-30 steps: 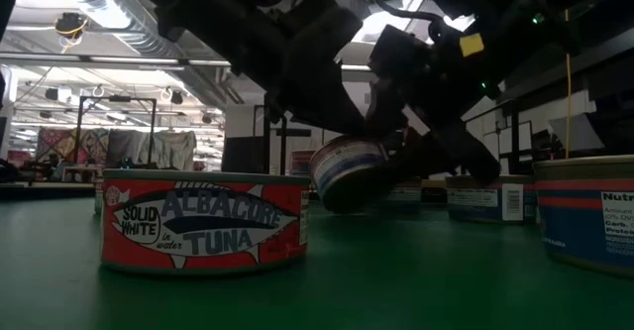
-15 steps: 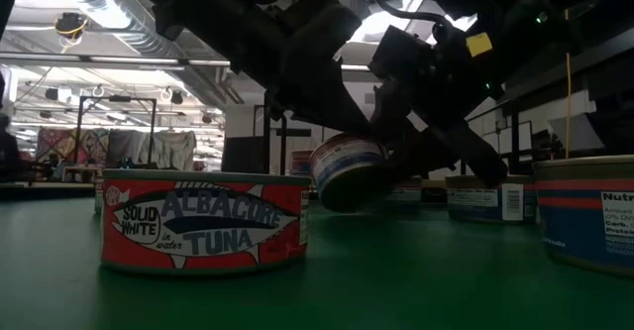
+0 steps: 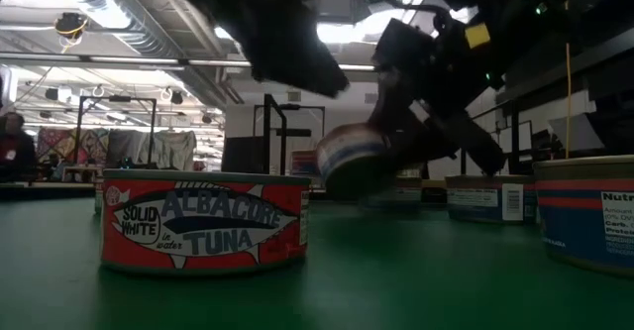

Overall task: Stack canned seafood by type on shelf
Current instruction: Stack the blue tuna can on top of the blue can on the shelf

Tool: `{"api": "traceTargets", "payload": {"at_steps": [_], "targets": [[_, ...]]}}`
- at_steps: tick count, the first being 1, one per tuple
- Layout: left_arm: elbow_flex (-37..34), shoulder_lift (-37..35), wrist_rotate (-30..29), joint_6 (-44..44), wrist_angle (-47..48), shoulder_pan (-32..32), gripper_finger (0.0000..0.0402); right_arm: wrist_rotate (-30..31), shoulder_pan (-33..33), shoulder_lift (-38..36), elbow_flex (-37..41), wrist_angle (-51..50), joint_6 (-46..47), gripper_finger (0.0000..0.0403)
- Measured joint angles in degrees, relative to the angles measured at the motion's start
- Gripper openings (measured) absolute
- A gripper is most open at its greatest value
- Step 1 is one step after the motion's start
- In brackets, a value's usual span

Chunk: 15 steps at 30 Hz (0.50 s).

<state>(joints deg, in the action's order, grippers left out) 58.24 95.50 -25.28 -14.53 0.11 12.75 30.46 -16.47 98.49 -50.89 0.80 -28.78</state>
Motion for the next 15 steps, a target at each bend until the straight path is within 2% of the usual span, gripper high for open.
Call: {"api": "traceTargets", "payload": {"at_steps": [5,9,12,15], "targets": [[0.0,-6.5,-0.6,0.2,7.8,-0.1,0.0156,0.5,0.0,-3.7,0.0,-1.2,-0.1,0.0188],[0.0,-10.0,-1.7,1.4,11.7,-0.5,0.0151,4.2,0.0,-6.9,0.0,-2.4,-3.4,0.0186],[0.0,-11.2,-3.1,1.7,12.7,-0.5,0.0147,8.0,0.9,-8.6,0.0,-3.4,-6.6,0.0187],[0.0,-11.2,-3.7,1.7,13.0,-0.5,0.0145,9.0,3.4,-10.3,0.0,-4.2,-8.7,0.0187]]}}
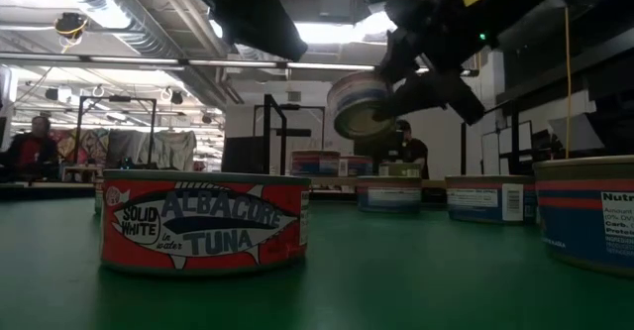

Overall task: Stack canned seafood by type on shelf
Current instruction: Stack the blue tuna can on top of the blue can on the shelf

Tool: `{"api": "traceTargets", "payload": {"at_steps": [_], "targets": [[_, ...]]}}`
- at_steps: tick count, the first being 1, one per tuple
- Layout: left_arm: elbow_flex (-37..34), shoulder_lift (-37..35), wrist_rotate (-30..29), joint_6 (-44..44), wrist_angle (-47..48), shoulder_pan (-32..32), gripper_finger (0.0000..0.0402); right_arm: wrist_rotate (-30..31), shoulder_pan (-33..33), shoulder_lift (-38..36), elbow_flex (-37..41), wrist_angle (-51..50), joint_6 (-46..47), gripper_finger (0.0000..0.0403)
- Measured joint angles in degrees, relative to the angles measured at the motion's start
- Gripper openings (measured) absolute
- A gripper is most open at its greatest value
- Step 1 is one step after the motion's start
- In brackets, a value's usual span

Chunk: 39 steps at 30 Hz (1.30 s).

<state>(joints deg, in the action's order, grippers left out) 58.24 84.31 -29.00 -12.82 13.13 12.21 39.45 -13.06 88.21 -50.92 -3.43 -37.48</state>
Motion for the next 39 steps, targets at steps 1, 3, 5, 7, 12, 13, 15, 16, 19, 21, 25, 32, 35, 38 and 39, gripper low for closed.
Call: {"api": "traceTargets", "payload": {"at_steps": [1,3,5,7,12,13,15,16,19,21,25,32,35,38,39], "targets": [[0.0,0.0,0.0,0.0,0.1,0.0,0.0145,0.0,1.1,-0.5,0.0,0.1,-0.6,0.0187],[0.0,0.0,-0.1,-0.1,0.1,0.0,0.0145,0.1,3.8,-1.2,0.0,0.2,-2.2,0.0187],[0.0,0.1,-0.2,-0.1,0.3,0.0,0.0145,0.0,6.9,-1.7,0.0,0.3,-4.2,0.0188],[0.0,0.1,-0.2,-0.1,0.3,0.0,0.0143,0.0,10.4,-1.9,0.0,0.6,-5.9,0.0188],[0.0,0.1,-0.2,0.1,0.4,-0.3,0.0143,-5.4,19.5,-1.9,0.0,1.9,-8.2,0.0188],[0.0,0.1,-0.2,0.1,0.4,-0.3,0.0143,-7.0,21.2,-1.9,0.0,3.2,-8.3,0.0188],[0.0,0.1,-0.2,0.2,0.4,-0.4,0.0143,-9.1,24.1,-1.9,0.0,6.7,-10.2,0.0188],[0.0,0.2,-0.2,0.2,0.4,-0.4,0.0143,-9.6,25.4,-1.9,0.0,8.5,-11.3,0.0188],[0.0,0.2,-0.2,0.4,0.4,-0.3,0.0143,-12.3,29.0,-1.9,0.0,12.0,-14.3,0.0188],[0.0,0.2,-0.2,0.9,0.4,-0.4,0.0143,-16.7,31.4,-1.9,0.0,13.0,-15.6,0.0188],[0.0,0.2,-0.2,0.9,0.4,-0.3,0.0143,-24.2,35.5,-0.7,0.0,14.4,-17.2,0.0188],[0.0,0.2,-0.2,0.9,0.3,-0.6,0.0143,-26.8,39.9,3.9,0.0,18.0,-20.4,0.0188],[0.0,0.2,-0.2,0.8,0.2,-0.7,0.0143,-27.5,40.9,5.5,0.0,20.5,-21.2,0.0188],[0.0,0.2,-0.2,0.8,0.0,-1.0,0.0143,-27.5,41.6,6.7,0.0,23.1,-21.4,0.0188],[0.0,0.2,-0.2,0.8,-0.1,-1.0,0.0143,-27.6,41.8,7.0,0.0,23.6,-21.4,0.0188]]}}
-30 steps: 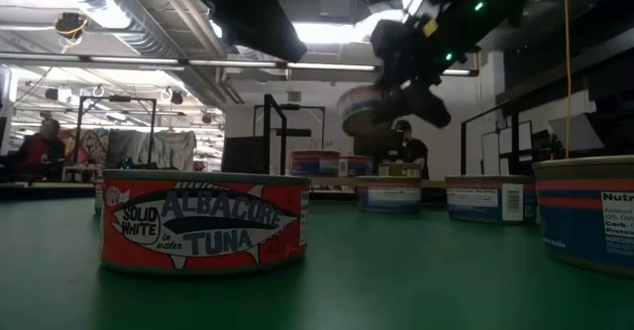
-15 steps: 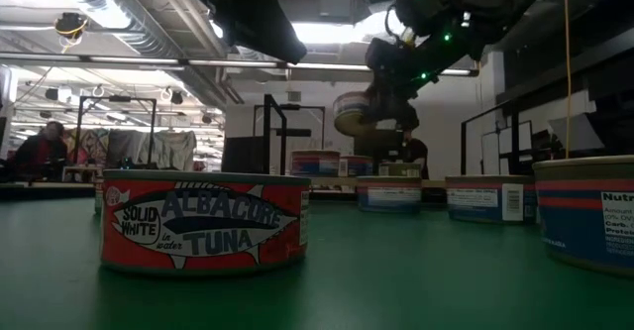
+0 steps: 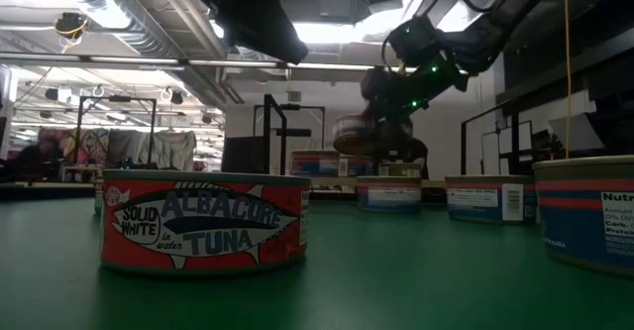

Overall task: Stack canned seafood by type on shelf
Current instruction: Stack the blue tuna can on top of the blue can on the shelf

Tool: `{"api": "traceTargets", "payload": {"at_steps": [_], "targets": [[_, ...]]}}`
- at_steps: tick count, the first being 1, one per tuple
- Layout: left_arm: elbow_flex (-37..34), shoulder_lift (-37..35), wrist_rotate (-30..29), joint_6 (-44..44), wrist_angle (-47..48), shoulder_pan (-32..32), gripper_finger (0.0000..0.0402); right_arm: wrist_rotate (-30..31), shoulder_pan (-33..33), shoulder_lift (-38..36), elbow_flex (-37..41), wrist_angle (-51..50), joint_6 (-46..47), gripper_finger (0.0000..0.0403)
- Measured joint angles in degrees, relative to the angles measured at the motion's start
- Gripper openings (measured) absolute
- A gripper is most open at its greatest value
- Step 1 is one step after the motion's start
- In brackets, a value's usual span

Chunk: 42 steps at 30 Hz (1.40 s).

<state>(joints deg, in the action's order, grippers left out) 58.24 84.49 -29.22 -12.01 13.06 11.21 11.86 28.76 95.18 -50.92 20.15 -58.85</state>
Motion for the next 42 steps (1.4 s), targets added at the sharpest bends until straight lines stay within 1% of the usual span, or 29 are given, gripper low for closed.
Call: {"api": "traceTargets", "payload": {"at_steps": [4,13,22,26,32,36,39,42], "targets": [[0.0,0.0,0.0,0.0,0.0,-0.3,0.0143,-0.5,0.3,1.0,0.0,0.1,0.0,0.0188],[0.0,0.0,0.0,0.0,0.0,-0.5,0.0143,1.5,0.3,3.4,-0.1,3.8,-0.2,0.0188],[0.0,0.0,0.0,0.0,0.0,-0.5,0.0143,1.6,0.3,3.4,-0.1,3.4,-0.2,0.0190],[0.0,0.0,0.0,0.0,0.0,-0.5,0.0143,1.6,0.3,3.4,-0.1,3.2,-0.2,0.0206],[0.0,0.0,0.0,0.0,0.0,-0.5,0.0144,4.5,0.3,3.4,-0.1,2.1,-0.1,0.0257],[0.0,0.0,0.0,0.0,0.0,-0.5,0.0144,4.6,0.1,3.4,-0.1,2.1,-0.1,0.0284],[0.0,0.0,0.0,0.0,0.0,-0.5,0.0144,4.6,0.1,3.4,-0.1,2.3,-0.1,0.0292],[0.0,0.0,0.0,-0.1,0.0,-0.5,0.0144,4.6,0.1,3.4,-0.1,2.3,-0.1,0.0292]]}}
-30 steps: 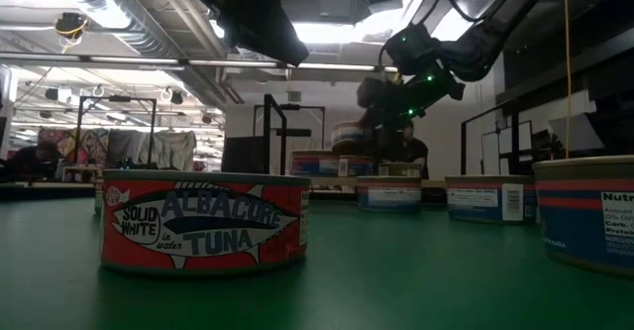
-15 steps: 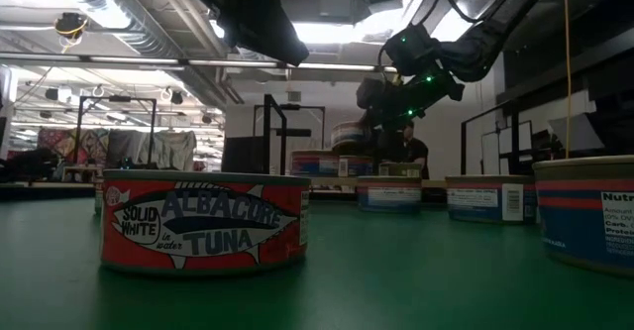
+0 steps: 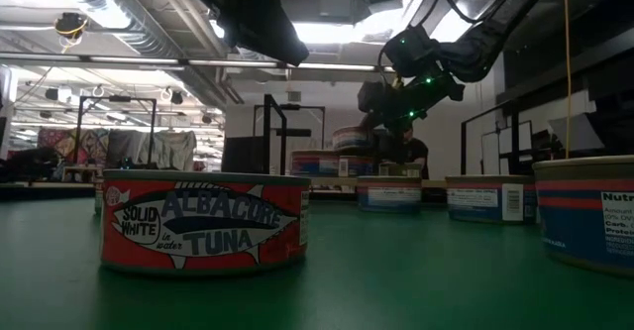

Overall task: Stack canned seafood by type on shelf
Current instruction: Stack the blue tuna can on top of the blue can on the shelf

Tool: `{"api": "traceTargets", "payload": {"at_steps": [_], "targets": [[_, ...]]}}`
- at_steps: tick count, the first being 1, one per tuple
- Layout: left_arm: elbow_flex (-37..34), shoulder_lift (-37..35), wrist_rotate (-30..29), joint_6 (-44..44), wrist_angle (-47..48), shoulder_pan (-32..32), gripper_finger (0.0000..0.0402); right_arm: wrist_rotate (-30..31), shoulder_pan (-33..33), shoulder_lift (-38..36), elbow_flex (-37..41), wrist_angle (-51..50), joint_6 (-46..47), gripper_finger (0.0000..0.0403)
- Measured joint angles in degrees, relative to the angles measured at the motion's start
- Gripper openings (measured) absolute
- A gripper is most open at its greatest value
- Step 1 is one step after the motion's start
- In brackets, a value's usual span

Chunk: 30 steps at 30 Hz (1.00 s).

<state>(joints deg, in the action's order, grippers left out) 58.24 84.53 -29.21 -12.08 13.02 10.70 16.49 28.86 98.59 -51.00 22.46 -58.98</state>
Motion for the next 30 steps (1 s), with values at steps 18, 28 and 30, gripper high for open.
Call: {"api": "traceTargets", "payload": {"at_steps": [18,28,30], "targets": [[0.0,0.0,0.0,-0.2,0.0,0.0,0.0144,-0.7,0.0,-0.1,-8.8,-20.3,3.1,0.0287],[0.0,0.0,0.0,-0.2,0.0,0.0,0.0143,-1.2,0.0,0.0,-12.2,-27.3,3.2,0.0287],[0.0,0.0,0.0,-0.2,0.0,0.0,0.0143,-1.2,0.0,0.0,-12.7,-27.4,3.2,0.0287]]}}
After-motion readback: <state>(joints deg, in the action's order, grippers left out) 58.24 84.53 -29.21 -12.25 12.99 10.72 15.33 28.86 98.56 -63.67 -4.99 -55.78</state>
